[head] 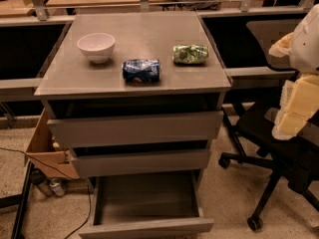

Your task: Place green can into bottom drawer

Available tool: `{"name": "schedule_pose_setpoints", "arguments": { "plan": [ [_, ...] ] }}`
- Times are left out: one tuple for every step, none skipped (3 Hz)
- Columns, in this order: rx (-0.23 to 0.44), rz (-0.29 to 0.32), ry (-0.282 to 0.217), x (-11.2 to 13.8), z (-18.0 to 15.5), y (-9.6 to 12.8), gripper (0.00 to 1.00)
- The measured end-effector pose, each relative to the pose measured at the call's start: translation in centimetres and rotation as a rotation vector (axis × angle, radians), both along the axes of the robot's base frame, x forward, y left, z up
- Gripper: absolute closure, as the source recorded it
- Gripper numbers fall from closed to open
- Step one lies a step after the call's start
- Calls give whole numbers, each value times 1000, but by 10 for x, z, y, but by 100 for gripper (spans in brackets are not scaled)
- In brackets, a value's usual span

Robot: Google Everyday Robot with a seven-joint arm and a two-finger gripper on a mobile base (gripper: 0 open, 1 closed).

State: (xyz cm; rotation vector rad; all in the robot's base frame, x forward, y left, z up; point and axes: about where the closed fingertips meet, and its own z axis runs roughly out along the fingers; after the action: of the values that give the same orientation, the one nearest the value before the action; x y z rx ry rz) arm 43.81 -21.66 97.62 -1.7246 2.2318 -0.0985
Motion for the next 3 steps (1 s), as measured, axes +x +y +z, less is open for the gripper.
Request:
{"name": "schedule_pose_setpoints", "arguments": {
  "plan": [
    [0,0,0,0,0,0,0],
    [13,-5,-35,22,3,-4,0],
    [34,7,-63,55,4,-9,0]
  ]
}}
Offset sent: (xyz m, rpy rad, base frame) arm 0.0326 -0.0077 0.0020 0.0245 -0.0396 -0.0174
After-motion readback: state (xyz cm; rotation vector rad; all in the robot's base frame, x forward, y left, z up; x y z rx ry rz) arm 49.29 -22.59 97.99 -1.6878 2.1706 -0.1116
